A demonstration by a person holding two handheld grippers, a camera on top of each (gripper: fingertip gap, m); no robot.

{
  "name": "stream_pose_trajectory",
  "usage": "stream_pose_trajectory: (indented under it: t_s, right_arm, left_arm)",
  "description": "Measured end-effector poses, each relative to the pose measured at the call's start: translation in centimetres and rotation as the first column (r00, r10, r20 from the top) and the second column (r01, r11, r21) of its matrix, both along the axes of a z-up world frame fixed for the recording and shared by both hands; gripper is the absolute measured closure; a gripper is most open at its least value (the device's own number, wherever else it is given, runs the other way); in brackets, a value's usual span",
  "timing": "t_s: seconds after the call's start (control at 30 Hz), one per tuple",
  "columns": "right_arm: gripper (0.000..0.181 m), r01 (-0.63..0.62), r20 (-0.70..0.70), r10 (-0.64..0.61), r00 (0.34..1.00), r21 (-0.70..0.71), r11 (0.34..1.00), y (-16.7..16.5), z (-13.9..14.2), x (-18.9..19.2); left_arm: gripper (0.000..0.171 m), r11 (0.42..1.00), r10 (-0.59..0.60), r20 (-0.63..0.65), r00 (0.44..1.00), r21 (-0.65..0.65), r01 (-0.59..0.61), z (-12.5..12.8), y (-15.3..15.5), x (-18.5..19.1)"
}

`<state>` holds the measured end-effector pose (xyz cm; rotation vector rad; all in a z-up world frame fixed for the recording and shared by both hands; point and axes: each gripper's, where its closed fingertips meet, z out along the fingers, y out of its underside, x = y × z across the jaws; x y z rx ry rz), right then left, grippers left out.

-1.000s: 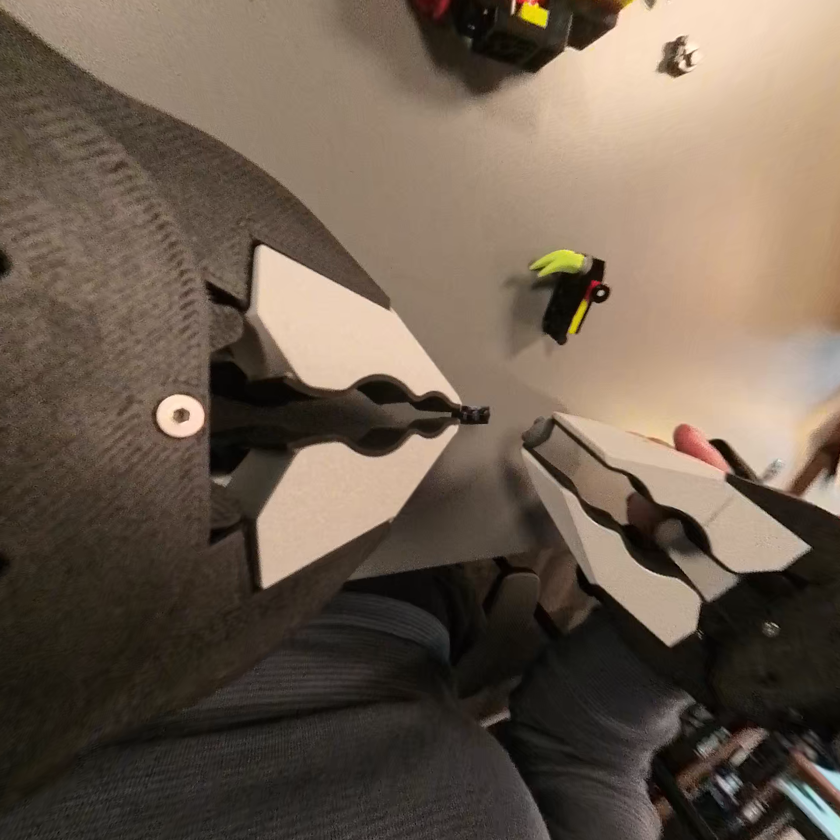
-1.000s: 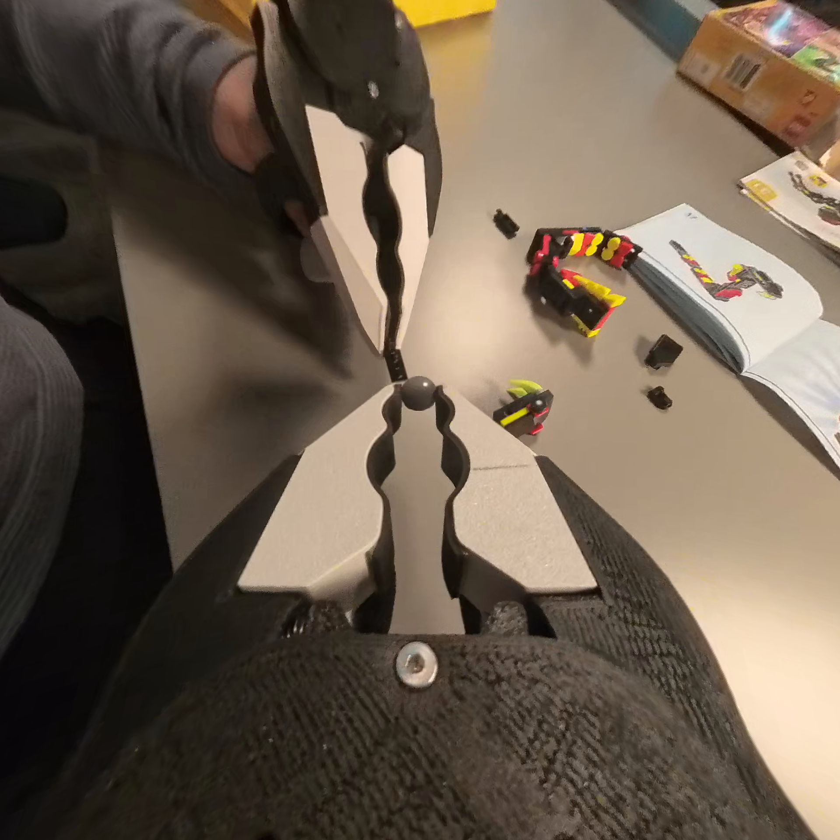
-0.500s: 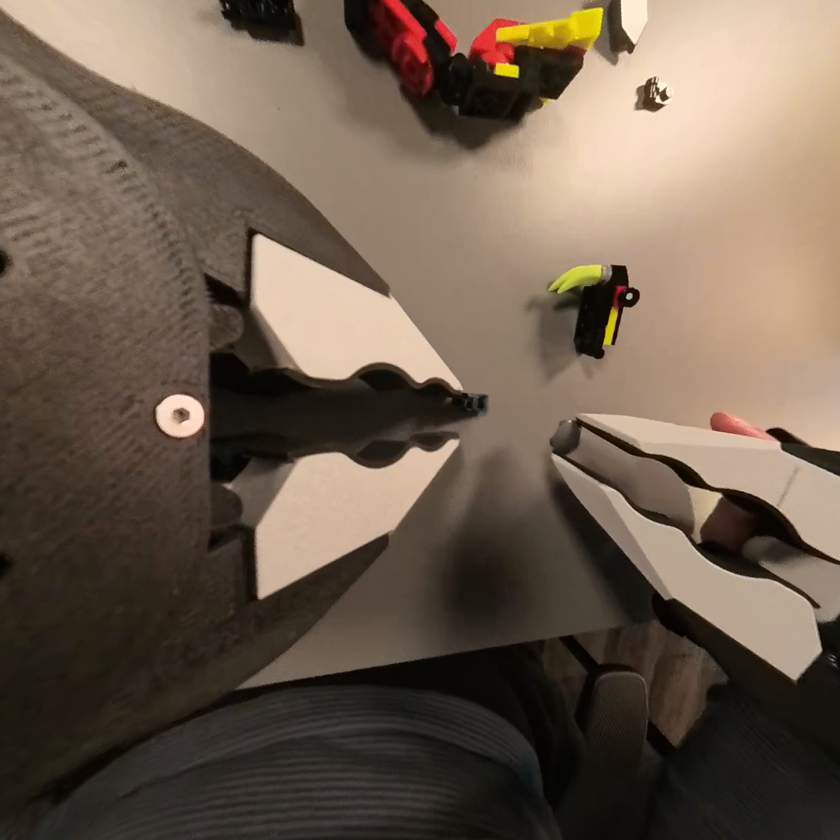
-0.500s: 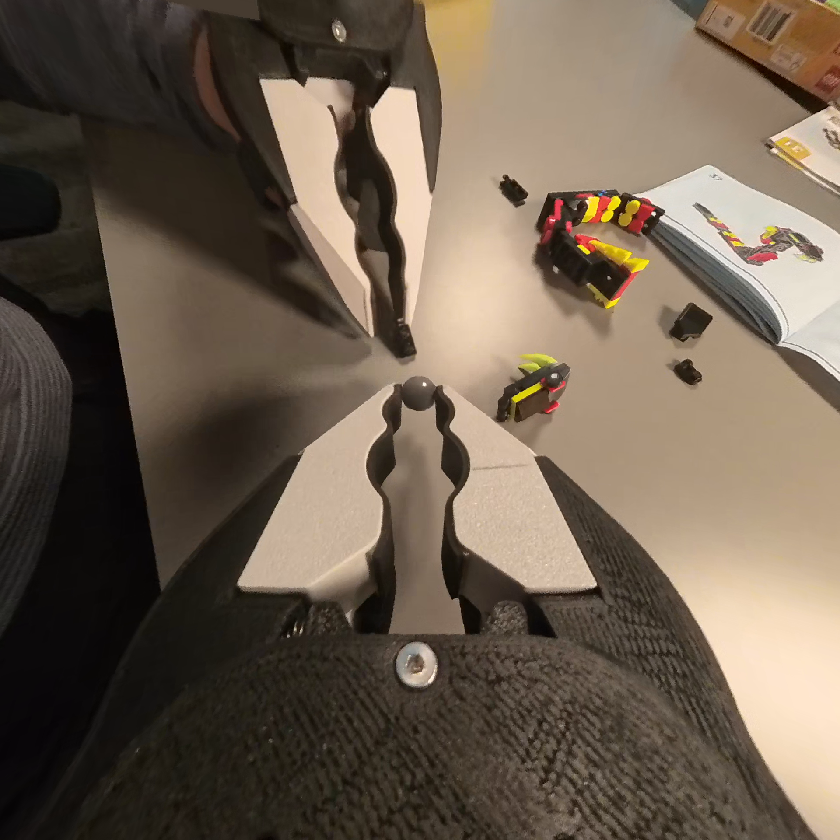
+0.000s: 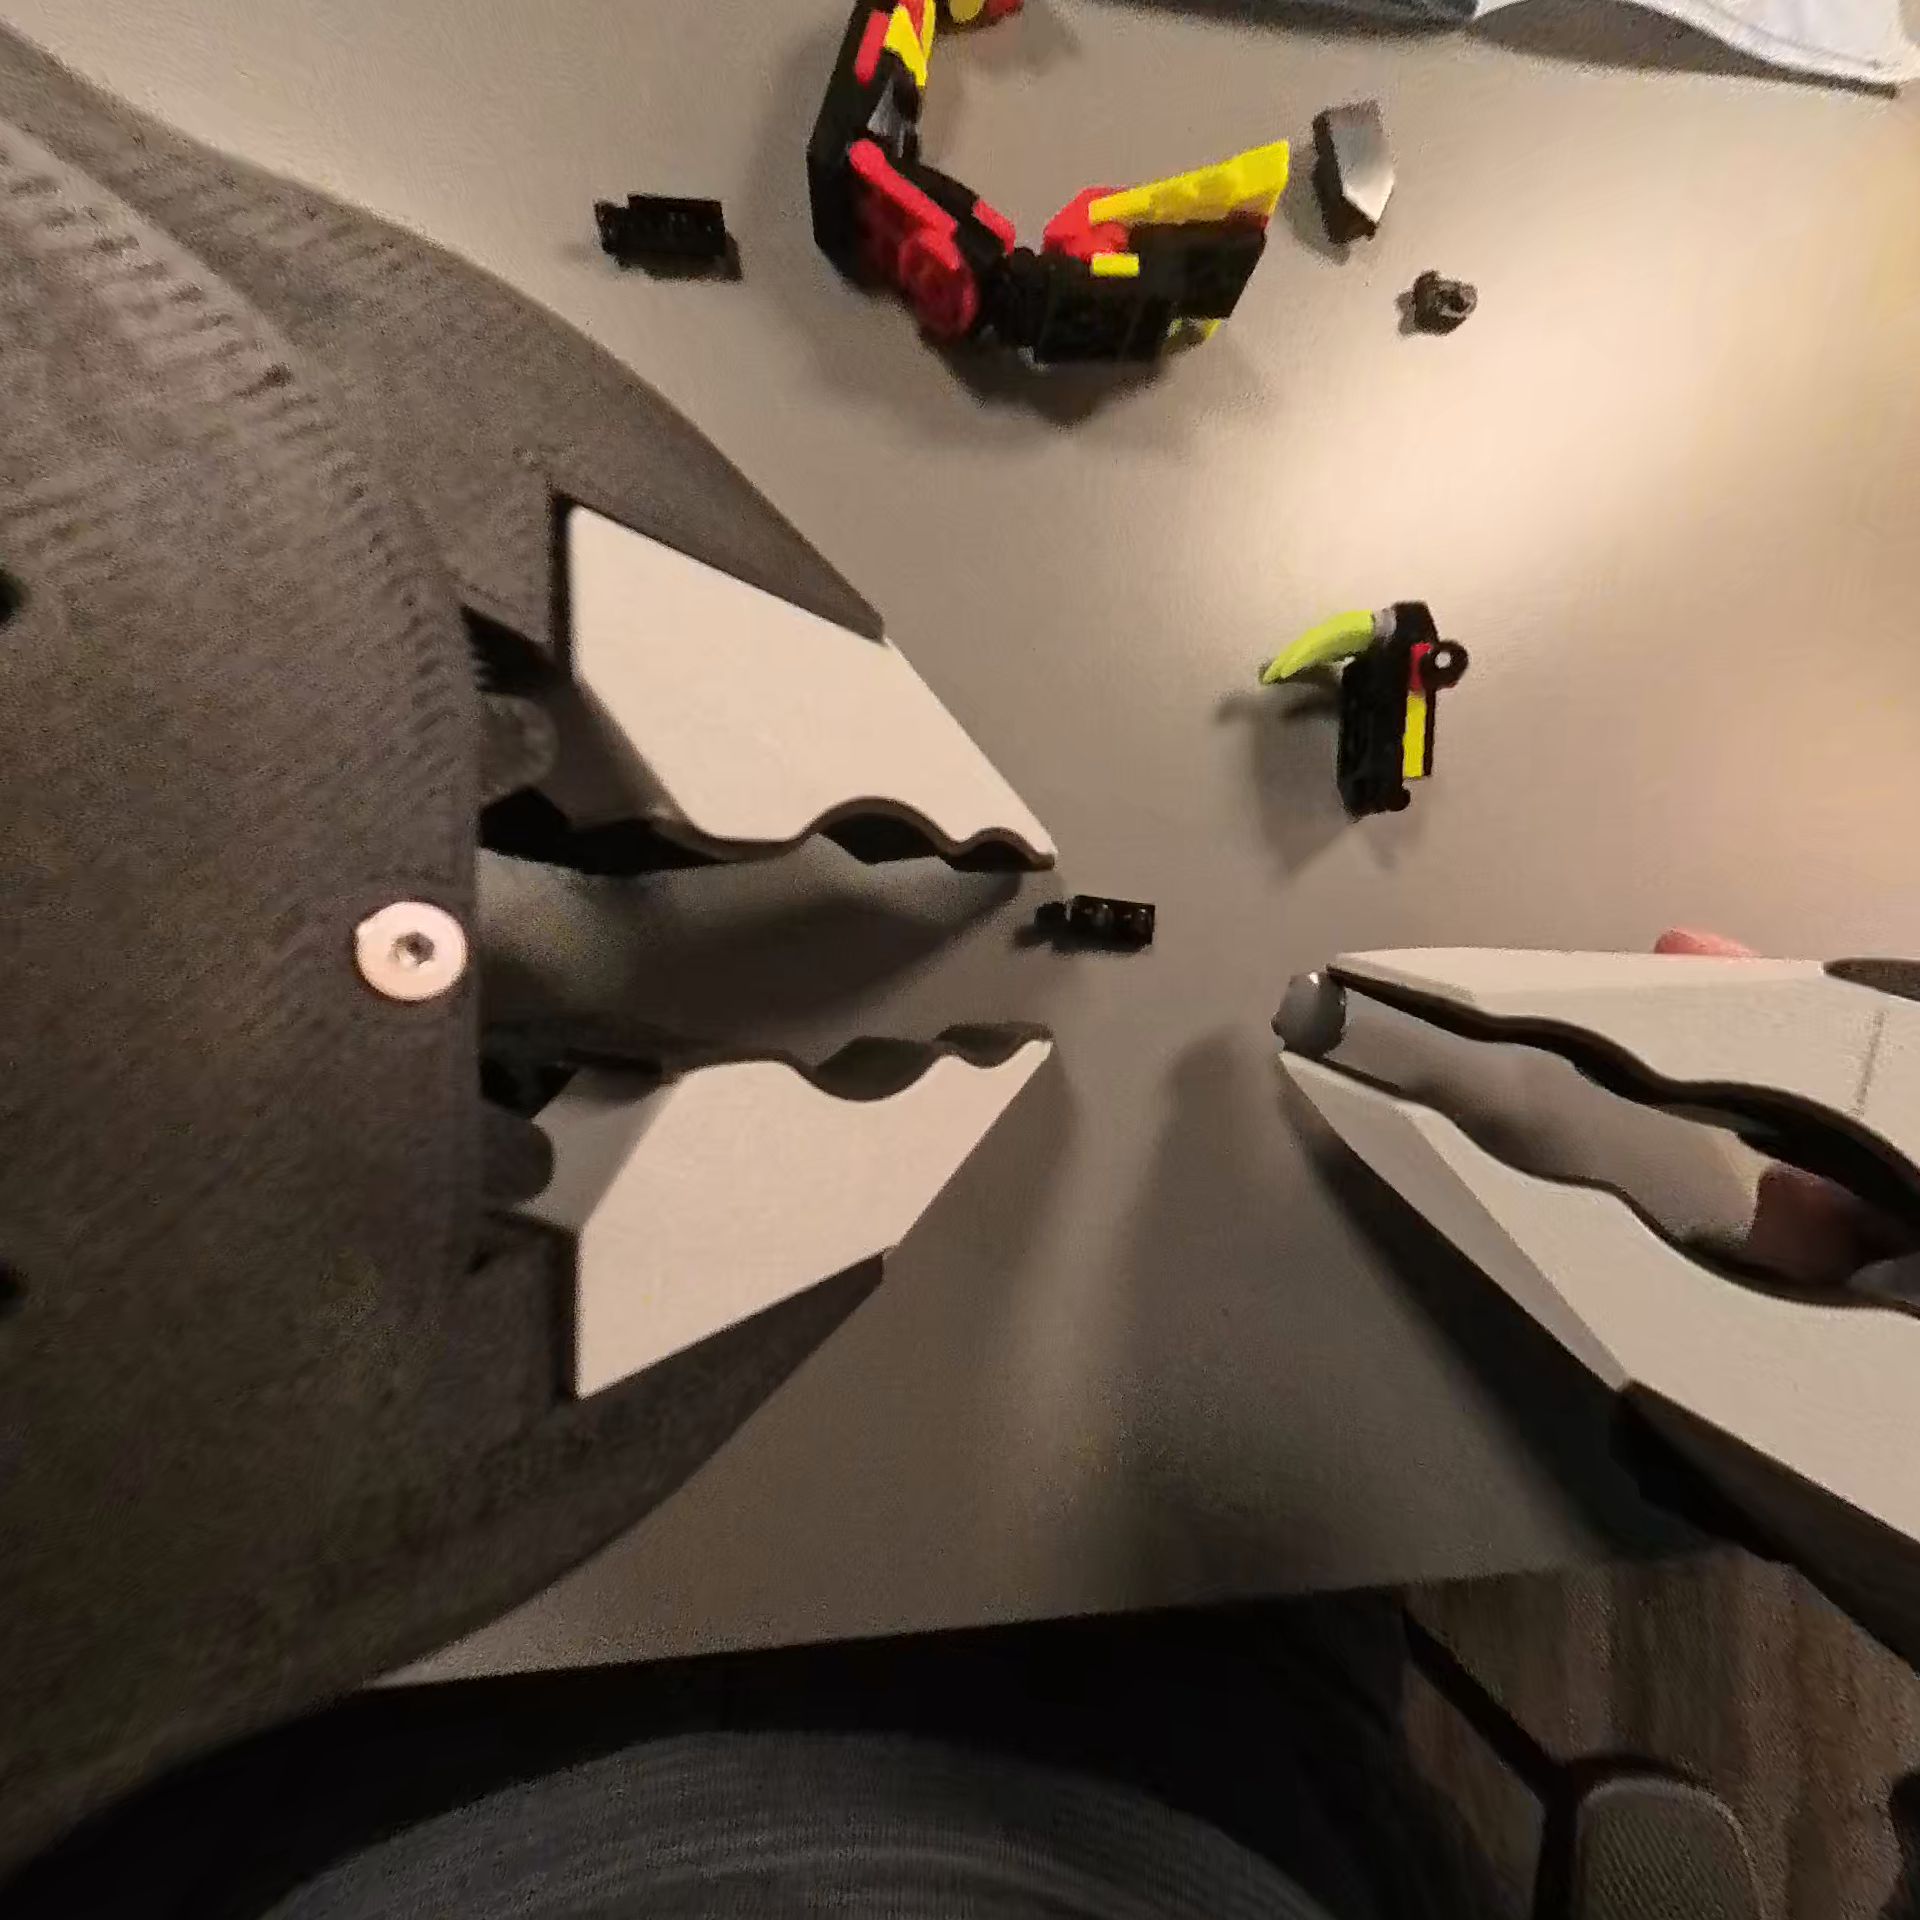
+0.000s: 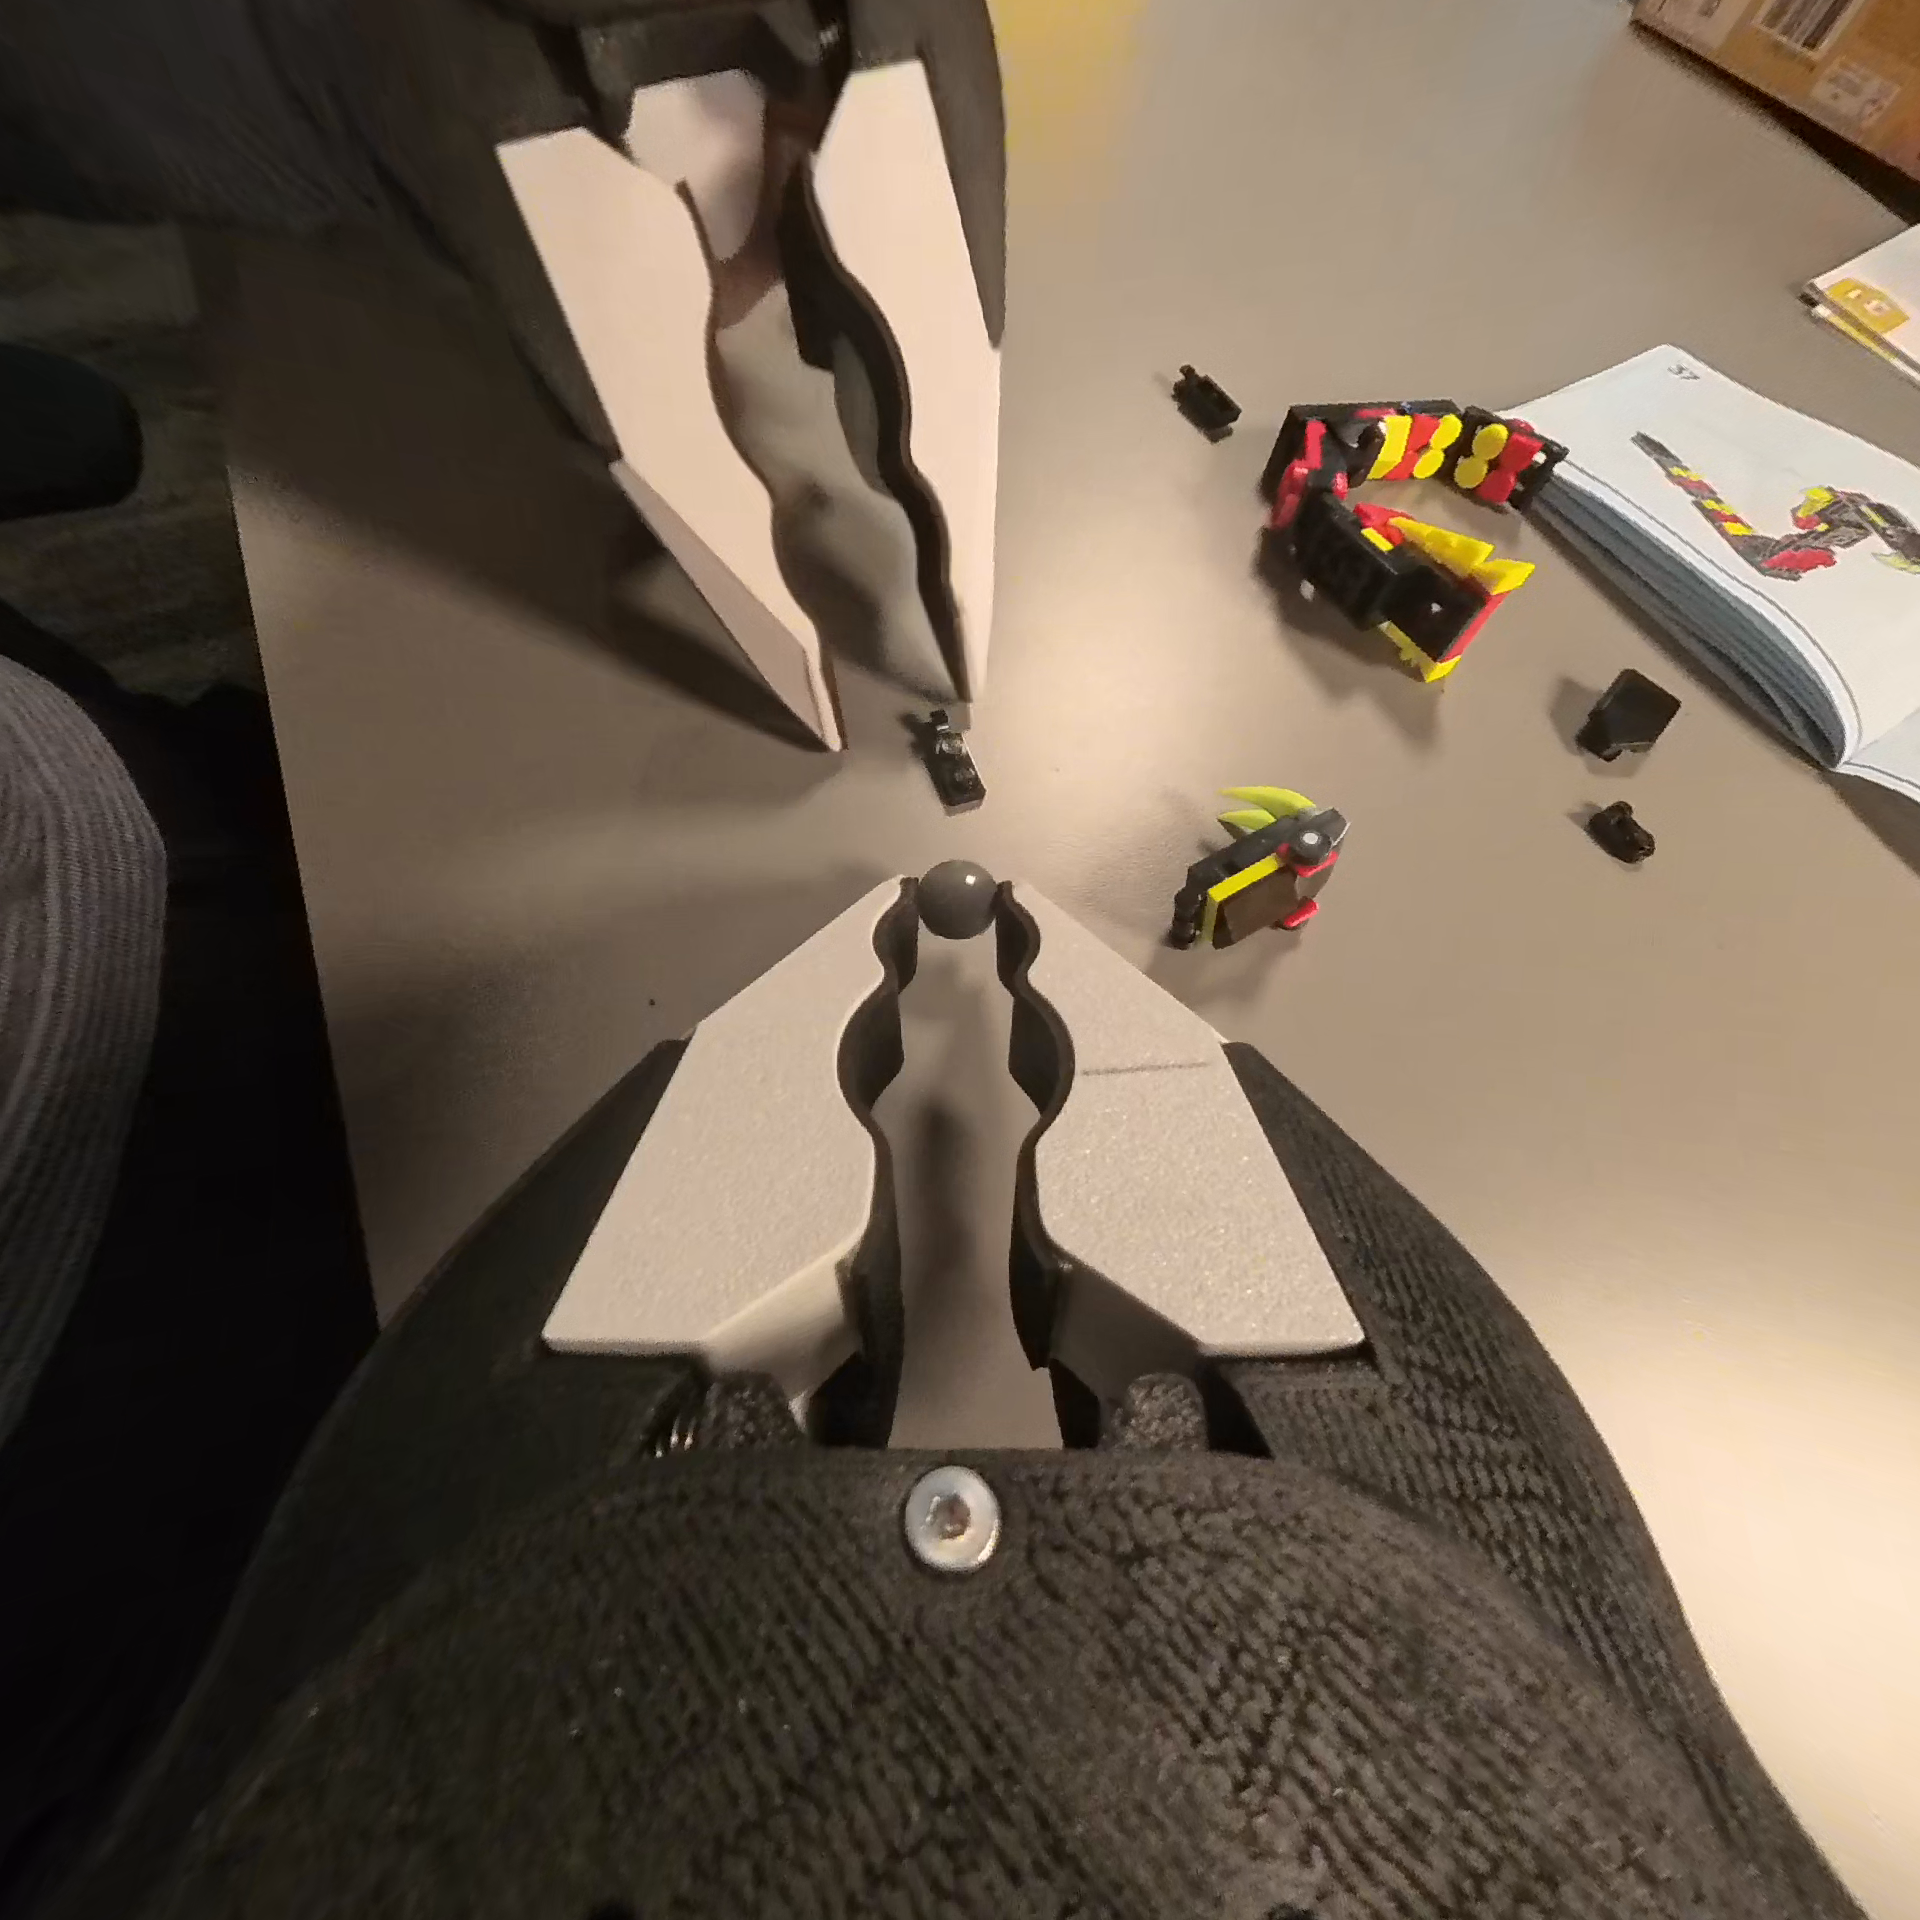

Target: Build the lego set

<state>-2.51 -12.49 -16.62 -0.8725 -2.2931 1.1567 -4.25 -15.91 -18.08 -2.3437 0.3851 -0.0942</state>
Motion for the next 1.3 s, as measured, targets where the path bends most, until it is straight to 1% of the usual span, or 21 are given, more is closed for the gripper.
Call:
stream_pose_trajectory:
  t_s: [0.1,0.27,0.33,0.47,0.53,0.73,0.8,0.9,1.1,1.3]
  right_arm:
    - [0.168,-0.003,-0.005,0.003,1.0,-0.009,1.0,-0.1,0.1,0.0]
    - [0.168,-0.011,-0.007,0.011,1.0,-0.029,1.0,-0.3,0.4,-0.1]
    - [0.168,-0.016,-0.006,0.016,1.0,-0.031,0.999,-0.3,0.4,-0.1]
    - [0.168,-0.022,-0.004,0.022,1.0,-0.034,0.999,-0.4,0.4,-0.1]
    - [0.168,-0.024,-0.002,0.024,1.0,-0.037,0.999,-0.4,0.4,-0.1]
    - [0.168,-0.031,-0.002,0.031,1.0,-0.034,0.999,-0.6,0.3,-0.2]
    - [0.168,-0.031,-0.006,0.031,1.0,-0.032,0.999,-0.6,0.4,-0.3]
    - [0.168,-0.039,-0.01,0.039,0.999,-0.03,0.999,-0.8,0.4,-0.7]
    - [0.168,-0.097,0.004,0.097,0.995,0.036,0.995,-1.9,0.1,-1.5]
    - [0.168,-0.186,0.095,0.175,0.98,0.115,0.976,-2.6,-0.7,-1.8]
  left_arm:
    - [0.143,0.999,0.0,-0.029,1.0,0.035,0.001,0.1,0.3,-0.2]
    - [0.153,0.997,-0.049,0.041,0.998,0.054,0.046,0.0,0.4,0.4]
    - [0.154,0.998,-0.044,0.075,0.996,0.054,0.04,0.0,0.4,0.3]
    - [0.164,0.998,-0.024,0.096,0.995,0.058,0.019,0.0,0.4,-0.3]
    - [0.164,0.998,-0.026,0.11,0.994,0.056,0.019,0.0,0.4,-0.2]
    - [0.164,0.998,-0.023,0.104,0.994,0.059,0.016,0.0,0.7,-0.1]
    - [0.169,0.998,-0.021,0.1,0.995,0.06,0.015,0.0,0.8,-0.1]
    - [0.17,0.998,-0.021,0.098,0.995,0.059,0.015,0.0,0.8,-0.1]
    - [0.17,0.998,-0.046,0.098,0.994,0.057,0.04,-0.1,0.7,0.4]
    - [0.17,0.997,-0.054,0.098,0.994,0.057,0.049,-0.1,0.6,0.7]
